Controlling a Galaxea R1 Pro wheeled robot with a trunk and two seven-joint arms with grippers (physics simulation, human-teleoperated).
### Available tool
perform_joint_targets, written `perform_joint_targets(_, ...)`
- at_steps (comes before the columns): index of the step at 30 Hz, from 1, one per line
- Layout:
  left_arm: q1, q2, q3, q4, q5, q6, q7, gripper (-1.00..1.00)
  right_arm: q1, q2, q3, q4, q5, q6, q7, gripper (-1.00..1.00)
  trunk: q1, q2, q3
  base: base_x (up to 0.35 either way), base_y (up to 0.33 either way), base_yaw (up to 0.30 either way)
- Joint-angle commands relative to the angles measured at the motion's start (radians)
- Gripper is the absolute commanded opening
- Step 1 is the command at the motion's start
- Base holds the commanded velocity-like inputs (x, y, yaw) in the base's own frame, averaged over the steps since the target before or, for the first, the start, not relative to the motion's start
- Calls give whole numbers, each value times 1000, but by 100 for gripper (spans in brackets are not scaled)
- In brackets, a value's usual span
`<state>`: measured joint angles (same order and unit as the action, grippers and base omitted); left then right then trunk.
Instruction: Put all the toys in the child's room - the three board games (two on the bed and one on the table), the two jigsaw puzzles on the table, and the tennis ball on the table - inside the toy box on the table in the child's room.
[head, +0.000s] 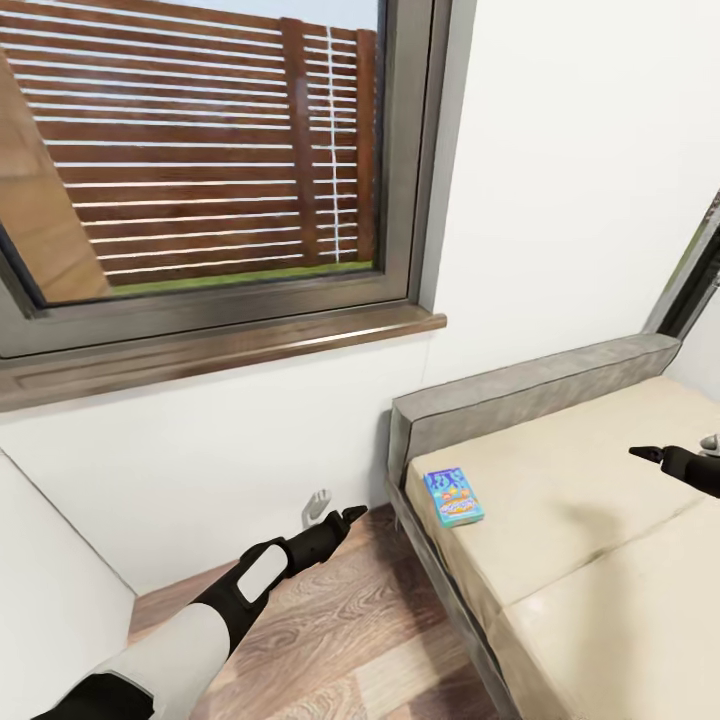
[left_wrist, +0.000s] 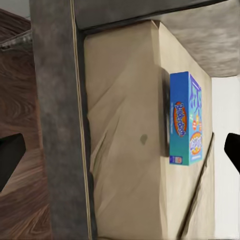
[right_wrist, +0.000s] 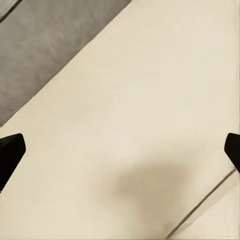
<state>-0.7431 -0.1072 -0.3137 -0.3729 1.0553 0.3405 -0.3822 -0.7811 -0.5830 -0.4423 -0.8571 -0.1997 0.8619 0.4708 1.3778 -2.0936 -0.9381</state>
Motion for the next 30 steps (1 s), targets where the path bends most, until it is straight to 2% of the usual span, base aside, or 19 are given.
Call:
perform_joint_targets(1, -1, 0, -4, 0, 8, 3, -1, 100, -1, 0, -2, -1, 0, 6, 3, 100, 0, 0, -1, 0, 0, -115)
perform_joint_targets(6, -1, 1, -3, 1, 9, 5, -13, 100, 2, 18, -2, -39, -16, 10, 4, 100, 0, 0, -1, 0, 0, -75)
perform_joint_targets(8, -2, 2, -3, 1, 10, 7, -29, 100, 4, 38, -2, -71, -29, 16, 5, 100, 0, 0, -1, 0, 0, -42)
perform_joint_targets(13, -3, 4, -3, 1, 10, 9, -52, 100, 7, 61, -2, -107, -37, 25, 5, 100, 0, 0, -1, 0, 0, -29)
perform_joint_targets(15, -5, 6, -1, 2, 10, 11, -76, 100, 12, 85, -2, -143, -42, 34, 5, 100, 0, 0, -1, 0, 0, -17)
perform_joint_targets(18, -7, 8, 1, 2, 11, 12, -86, 100, 15, 97, -2, -162, -44, 38, 5, 100, 0, 0, -1, 0, 0, -13)
perform_joint_targets(20, -10, 10, 8, 2, 10, 13, -100, 100, 26, 123, -2, -202, -45, 44, 5, 100, 0, 0, -1, 0, 0, -9)
perform_joint_targets(23, -11, 11, 12, 2, 10, 14, -105, 100, 32, 134, -2, -222, -45, 46, 4, 100, 0, 0, -1, 0, 0, -7)
perform_joint_targets(25, -13, 13, 17, 2, 10, 15, -114, 100, 45, 153, -2, -263, -45, 49, 4, 100, 0, 0, -1, 0, 0, -5)
perform_joint_targets(30, -19, 15, 22, 1, 11, 16, -126, 100, 67, 170, -2, -313, -46, 52, 4, 100, 0, 0, -1, 0, 0, -3)
